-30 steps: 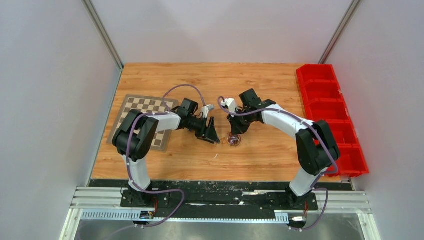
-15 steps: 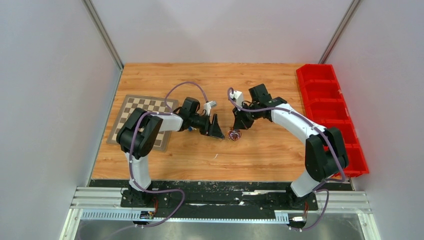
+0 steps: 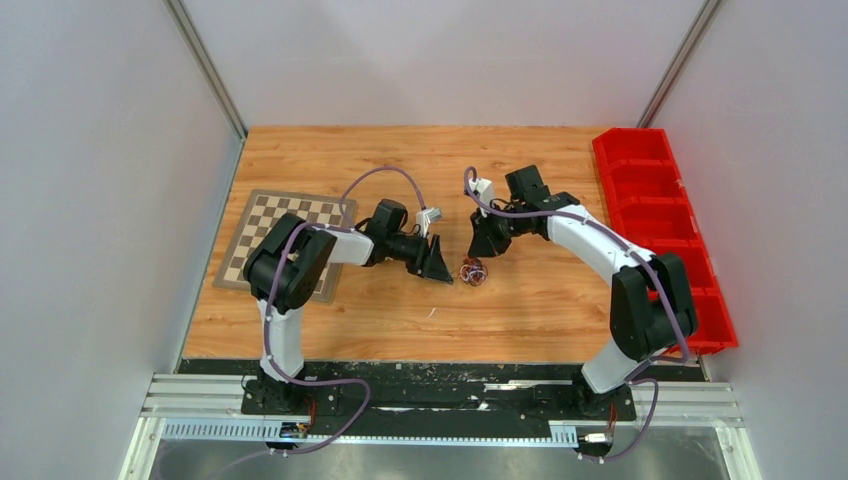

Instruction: Untangle the cables

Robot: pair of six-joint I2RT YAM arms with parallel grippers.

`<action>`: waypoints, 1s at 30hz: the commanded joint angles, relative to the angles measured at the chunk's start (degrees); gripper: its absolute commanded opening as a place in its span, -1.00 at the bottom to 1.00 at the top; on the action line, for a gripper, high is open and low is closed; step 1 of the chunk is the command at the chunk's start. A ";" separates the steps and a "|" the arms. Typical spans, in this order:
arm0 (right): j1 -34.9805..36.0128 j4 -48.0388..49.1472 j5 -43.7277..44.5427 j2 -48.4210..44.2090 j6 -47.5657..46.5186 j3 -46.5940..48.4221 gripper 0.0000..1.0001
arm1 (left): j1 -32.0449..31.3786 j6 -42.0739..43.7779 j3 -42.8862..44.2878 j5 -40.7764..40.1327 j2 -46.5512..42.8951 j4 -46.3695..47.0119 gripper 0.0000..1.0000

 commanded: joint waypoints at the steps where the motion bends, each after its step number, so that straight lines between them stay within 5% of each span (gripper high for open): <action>1: -0.08 0.77 1.39 0.18 -0.79 0.93 -0.62 | -0.29 1.38 0.66 -1.69 2.37 0.46 0.25; 5: 0.77 0.53 3.83 1.35 -0.41 1.92 -0.16 | -0.26 1.00 0.62 -1.58 2.71 -0.15 0.07; 14: 1.41 -0.91 6.17 6.37 -3.34 1.71 -0.12 | -0.25 0.87 1.53 -1.77 3.31 -1.29 -0.10; 22: 1.38 -0.07 6.11 6.23 -2.70 1.97 -0.63 | -0.60 3.46 4.23 -5.20 4.80 -6.67 -0.22; 24: 1.41 0.02 6.41 5.10 -2.60 1.82 -0.89 | -0.79 3.95 4.99 -6.54 5.02 -7.80 -0.45; 26: 1.31 0.04 7.43 4.03 -2.54 1.52 -1.00 | -0.80 4.33 6.04 -7.97 5.30 -10.19 -0.89; 30: 0.34 0.23 11.73 1.15 -3.21 0.72 -1.00 | 0.23 5.46 3.18 -7.88 1.09 -12.31 -1.00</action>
